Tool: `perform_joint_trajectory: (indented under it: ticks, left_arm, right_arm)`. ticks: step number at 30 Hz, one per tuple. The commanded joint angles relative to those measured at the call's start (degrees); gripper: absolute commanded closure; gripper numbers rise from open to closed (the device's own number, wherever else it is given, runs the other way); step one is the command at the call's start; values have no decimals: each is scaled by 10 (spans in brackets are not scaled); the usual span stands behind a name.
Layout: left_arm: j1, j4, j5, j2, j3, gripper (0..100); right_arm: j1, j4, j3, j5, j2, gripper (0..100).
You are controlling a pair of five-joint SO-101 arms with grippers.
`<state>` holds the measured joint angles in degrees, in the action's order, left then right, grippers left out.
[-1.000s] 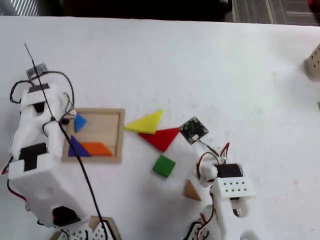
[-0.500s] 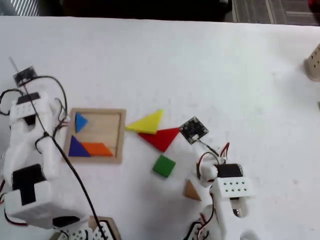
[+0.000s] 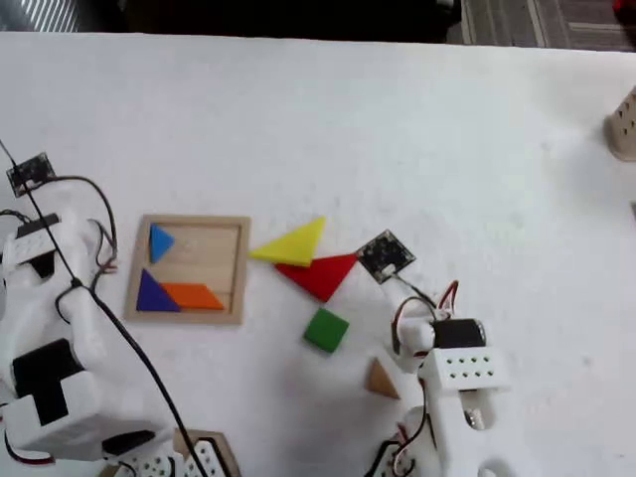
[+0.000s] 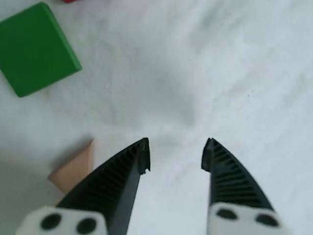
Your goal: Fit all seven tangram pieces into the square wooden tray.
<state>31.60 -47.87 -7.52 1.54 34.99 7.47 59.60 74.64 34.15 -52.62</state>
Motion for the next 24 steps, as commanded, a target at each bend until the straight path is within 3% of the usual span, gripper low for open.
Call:
perform_joint_trajectory:
  ticks: [1, 4, 7, 9, 24]
  left_arm:
    - [2, 17, 7, -28, -1, 973]
    - [0, 22, 7, -27, -5, 973]
    - [-4, 47, 7, -26, -1, 973]
    - [-8, 48, 7, -26, -1, 973]
    - [-8, 53, 8, -26, -1, 973]
  right_arm:
    - [9, 47, -38, 45, -7, 793]
    - [15, 144, -77, 133, -11, 753]
    - [38, 227, -120, 155, -12, 713]
    - [54, 218, -118, 150, -7, 711]
    - [284, 131, -62, -16, -7, 711]
